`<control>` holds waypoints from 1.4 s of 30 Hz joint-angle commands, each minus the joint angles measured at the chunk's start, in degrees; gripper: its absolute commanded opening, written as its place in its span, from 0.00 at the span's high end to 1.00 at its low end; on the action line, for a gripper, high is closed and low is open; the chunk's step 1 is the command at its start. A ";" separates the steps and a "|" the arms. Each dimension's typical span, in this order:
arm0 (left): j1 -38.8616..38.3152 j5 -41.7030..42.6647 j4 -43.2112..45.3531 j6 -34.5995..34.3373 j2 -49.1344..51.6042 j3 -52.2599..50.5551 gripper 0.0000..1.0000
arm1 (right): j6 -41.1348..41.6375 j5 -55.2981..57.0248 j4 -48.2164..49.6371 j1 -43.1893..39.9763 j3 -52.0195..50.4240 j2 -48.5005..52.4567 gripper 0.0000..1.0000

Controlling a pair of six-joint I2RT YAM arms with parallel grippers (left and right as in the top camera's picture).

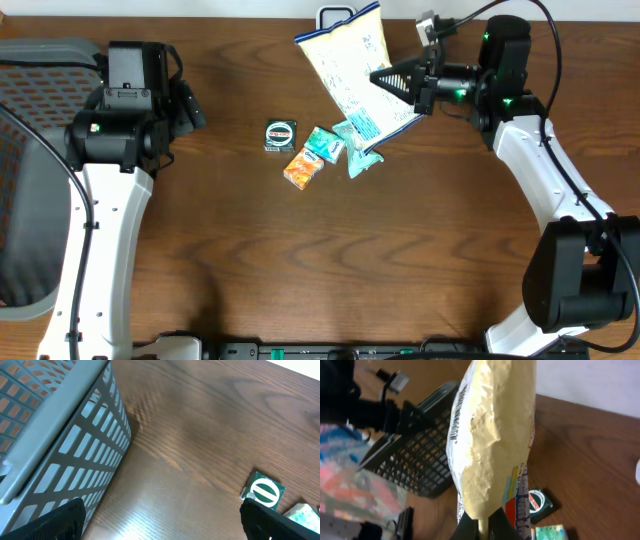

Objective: Scan the item barcode

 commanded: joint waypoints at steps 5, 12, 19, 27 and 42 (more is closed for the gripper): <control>0.20 -0.74 -0.22 0.74 0.22 0.20 0.02 | 5.05 1.53 0.31 0.50 0.59 -0.46 0.99; 0.20 -0.74 -0.22 0.74 0.22 0.20 0.02 | 5.05 1.95 0.31 0.55 0.59 -0.46 0.99; 0.20 -0.74 -0.22 0.74 0.22 0.20 0.02 | 5.03 1.95 0.28 0.55 0.59 -0.46 0.99; 0.20 -0.74 -0.22 0.74 0.22 0.20 0.02 | 2.86 7.28 -3.02 0.46 0.57 -0.46 0.99; 0.20 -0.74 -0.22 0.74 0.22 0.20 0.02 | -12.81 73.88 -27.78 -3.30 0.57 -0.46 0.99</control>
